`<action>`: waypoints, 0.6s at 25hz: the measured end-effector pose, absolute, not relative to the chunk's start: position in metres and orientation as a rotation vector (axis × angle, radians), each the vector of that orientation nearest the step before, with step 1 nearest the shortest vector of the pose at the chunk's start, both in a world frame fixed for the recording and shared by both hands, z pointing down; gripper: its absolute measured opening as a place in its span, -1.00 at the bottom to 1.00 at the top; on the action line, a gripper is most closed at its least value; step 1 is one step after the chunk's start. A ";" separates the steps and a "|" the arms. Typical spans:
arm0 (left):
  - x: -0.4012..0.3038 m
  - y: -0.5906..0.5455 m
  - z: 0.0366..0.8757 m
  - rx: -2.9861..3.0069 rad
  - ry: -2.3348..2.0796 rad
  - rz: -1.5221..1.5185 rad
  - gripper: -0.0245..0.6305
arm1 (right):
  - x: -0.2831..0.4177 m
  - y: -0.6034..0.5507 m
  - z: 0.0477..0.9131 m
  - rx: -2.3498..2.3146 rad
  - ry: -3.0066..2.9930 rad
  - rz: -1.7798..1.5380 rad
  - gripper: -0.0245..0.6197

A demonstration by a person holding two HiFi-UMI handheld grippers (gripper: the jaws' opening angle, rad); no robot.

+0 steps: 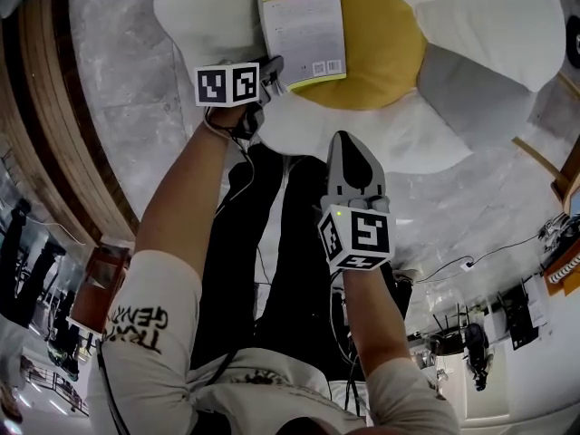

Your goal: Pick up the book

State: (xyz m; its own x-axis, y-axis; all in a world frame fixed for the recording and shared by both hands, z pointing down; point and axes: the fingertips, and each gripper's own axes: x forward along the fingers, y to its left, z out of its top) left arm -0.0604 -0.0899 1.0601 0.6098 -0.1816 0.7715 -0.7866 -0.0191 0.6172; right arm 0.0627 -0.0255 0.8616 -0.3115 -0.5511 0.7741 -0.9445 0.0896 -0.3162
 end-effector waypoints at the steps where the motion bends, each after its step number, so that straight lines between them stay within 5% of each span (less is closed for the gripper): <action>1: -0.059 -0.091 1.056 1.552 -0.846 0.574 -0.68 | 0.068 -0.027 0.860 1.478 -1.906 1.116 -0.84; 15: -0.032 -0.081 0.959 1.558 -0.865 0.430 -0.69 | 0.108 -0.067 0.789 1.566 -1.958 0.961 -0.84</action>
